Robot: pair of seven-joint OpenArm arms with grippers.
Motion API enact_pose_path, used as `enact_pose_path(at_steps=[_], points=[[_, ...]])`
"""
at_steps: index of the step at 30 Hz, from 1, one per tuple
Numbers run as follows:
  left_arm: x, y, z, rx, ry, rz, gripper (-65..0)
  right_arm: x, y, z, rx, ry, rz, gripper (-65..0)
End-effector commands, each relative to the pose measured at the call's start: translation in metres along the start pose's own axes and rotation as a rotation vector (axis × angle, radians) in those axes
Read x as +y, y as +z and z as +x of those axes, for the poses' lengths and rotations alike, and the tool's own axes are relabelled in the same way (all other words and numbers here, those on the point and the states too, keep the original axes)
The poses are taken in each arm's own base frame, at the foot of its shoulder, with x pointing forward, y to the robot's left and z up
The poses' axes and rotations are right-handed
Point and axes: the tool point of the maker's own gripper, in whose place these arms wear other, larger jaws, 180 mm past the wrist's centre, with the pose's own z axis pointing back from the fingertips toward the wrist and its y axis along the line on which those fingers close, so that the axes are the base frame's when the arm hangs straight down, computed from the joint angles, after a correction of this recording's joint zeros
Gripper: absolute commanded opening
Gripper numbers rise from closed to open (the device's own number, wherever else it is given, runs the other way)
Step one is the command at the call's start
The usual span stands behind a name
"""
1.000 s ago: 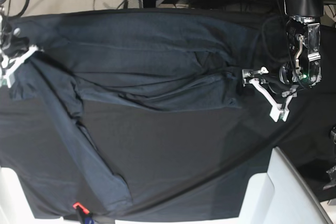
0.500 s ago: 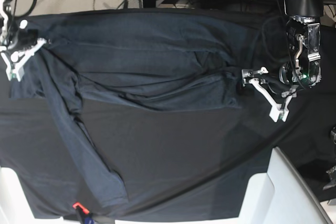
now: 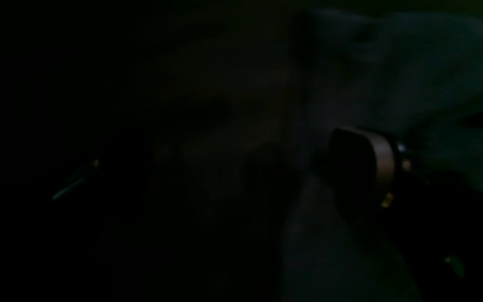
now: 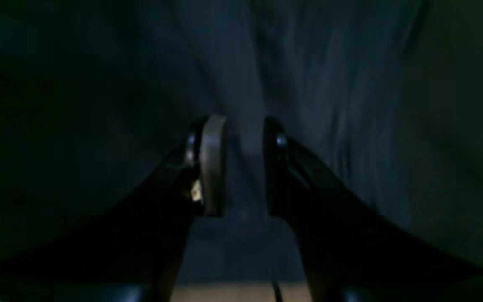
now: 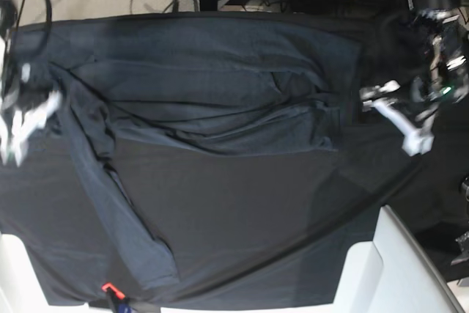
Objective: Fold the T-shirt properly
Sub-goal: 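Release the left gripper and lift the sleeve with the right gripper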
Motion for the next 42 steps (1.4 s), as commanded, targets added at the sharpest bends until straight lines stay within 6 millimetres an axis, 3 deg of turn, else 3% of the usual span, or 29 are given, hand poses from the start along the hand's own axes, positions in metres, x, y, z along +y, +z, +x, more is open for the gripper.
enact_pose_path(at_steps=[1,3,5,7,12,14,17,22,25,29,33,36,42], points=[[0.006,0.010,0.017,-0.056,-0.024,-0.014,0.0,-0.013,0.000,0.020,-0.038,-0.004,-0.029,-50.4],[0.014,0.019,0.010,-0.062,-0.054,-0.037,0.0,-0.021,-0.011,0.031,-0.032,-0.031,-0.036,-54.8],[0.025,0.027,0.001,-0.063,-0.074,-0.042,-1.6,-0.024,-0.021,0.042,-0.027,-0.063,-0.035,-65.0],[0.033,0.034,-0.005,-0.063,-0.077,-0.040,-4.4,-0.023,-0.031,0.054,-0.024,-0.082,-0.028,-64.4],[0.045,0.041,-0.013,-0.065,-0.054,-0.019,-7.1,0.005,-0.068,0.091,-0.023,0.005,0.000,-65.0],[0.045,0.041,-0.013,-0.064,-0.054,-0.017,-7.1,0.015,-0.082,0.105,-0.008,0.047,0.002,-58.7],[0.046,0.041,-0.020,-0.049,-0.052,-0.016,-7.1,0.021,-0.102,0.107,0.054,0.139,-0.023,-50.1],[0.046,0.041,-0.024,-0.043,-0.050,-0.017,-7.1,0.027,-0.122,0.112,-0.005,0.229,-0.044,-49.4],[0.046,0.041,-0.024,-0.041,-0.050,-0.016,-7.1,0.017,-0.124,0.117,-0.068,0.179,-0.062,-49.4],[0.047,0.040,-0.027,-0.035,-0.046,-0.015,-7.1,0.014,-0.125,0.110,-0.065,0.141,-0.062,-47.9],[0.045,0.039,-0.023,-0.041,-0.050,-0.020,-7.1,0.021,-0.127,0.109,-0.062,0.139,-0.061,-30.9],[0.044,0.038,-0.022,-0.042,-0.051,-0.022,-7.1,0.027,-0.129,0.109,-0.064,0.133,-0.058,-22.5],[0.045,0.039,-0.022,-0.043,-0.048,-0.020,-7.1,0.031,-0.129,0.109,-0.067,0.135,-0.047,-22.4]])
